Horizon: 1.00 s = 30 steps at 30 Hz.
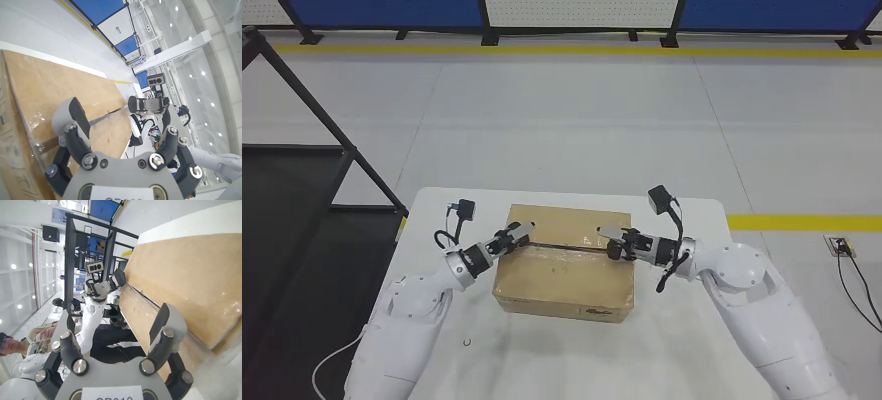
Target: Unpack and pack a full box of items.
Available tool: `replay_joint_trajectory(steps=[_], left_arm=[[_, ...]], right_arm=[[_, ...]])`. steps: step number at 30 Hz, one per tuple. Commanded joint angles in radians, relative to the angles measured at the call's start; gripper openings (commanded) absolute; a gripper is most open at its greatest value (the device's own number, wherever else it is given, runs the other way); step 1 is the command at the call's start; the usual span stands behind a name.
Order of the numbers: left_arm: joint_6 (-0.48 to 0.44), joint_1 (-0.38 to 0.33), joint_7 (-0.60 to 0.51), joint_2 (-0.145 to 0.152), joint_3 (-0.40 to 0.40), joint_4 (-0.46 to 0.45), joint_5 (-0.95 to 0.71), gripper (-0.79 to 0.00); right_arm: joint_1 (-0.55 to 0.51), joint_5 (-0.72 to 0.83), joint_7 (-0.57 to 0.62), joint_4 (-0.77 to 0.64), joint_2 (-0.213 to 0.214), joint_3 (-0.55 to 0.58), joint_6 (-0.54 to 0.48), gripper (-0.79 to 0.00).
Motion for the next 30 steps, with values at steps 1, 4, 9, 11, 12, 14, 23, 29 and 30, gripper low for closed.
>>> replay_joint_trajectory(steps=[1,4,9,11,12,14,23,29,30], left_arm=[[-0.001,0.000,0.001,0.001,0.002,0.000,-0.001,0.000],[0.004,0.002,-0.001,0.003,0.003,0.002,0.002,0.000],[0.024,0.002,-0.006,0.005,0.010,0.009,0.011,0.000],[0.034,-0.001,0.001,0.005,0.014,0.010,0.020,0.000],[0.038,-0.002,0.005,0.006,0.016,0.011,0.025,0.000],[0.042,-0.003,0.017,0.006,0.019,0.008,0.034,0.000],[0.037,0.011,0.026,0.010,0.020,-0.020,0.032,0.000],[0.021,0.030,0.031,0.015,0.005,-0.055,0.018,0.000],[0.021,0.034,0.031,0.017,0.002,-0.061,0.015,0.000]], right_arm=[[0.008,-0.007,0.012,0.019,0.000,-0.005,0.003,0.000],[0.011,-0.002,0.020,0.035,-0.002,-0.009,-0.027,0.000],[-0.010,0.030,0.043,0.039,0.001,0.008,-0.124,0.000],[-0.019,0.038,0.060,0.036,0.004,0.016,-0.151,0.000],[-0.022,0.040,0.067,0.033,0.005,0.019,-0.163,0.000],[-0.028,0.035,0.060,0.033,0.008,0.028,-0.170,0.000],[-0.067,-0.124,-0.176,-0.029,0.005,0.017,-0.098,0.000],[-0.064,-0.200,-0.271,-0.038,-0.002,-0.003,-0.046,0.000],[-0.067,-0.199,-0.288,-0.044,-0.003,-0.003,-0.052,0.000]])
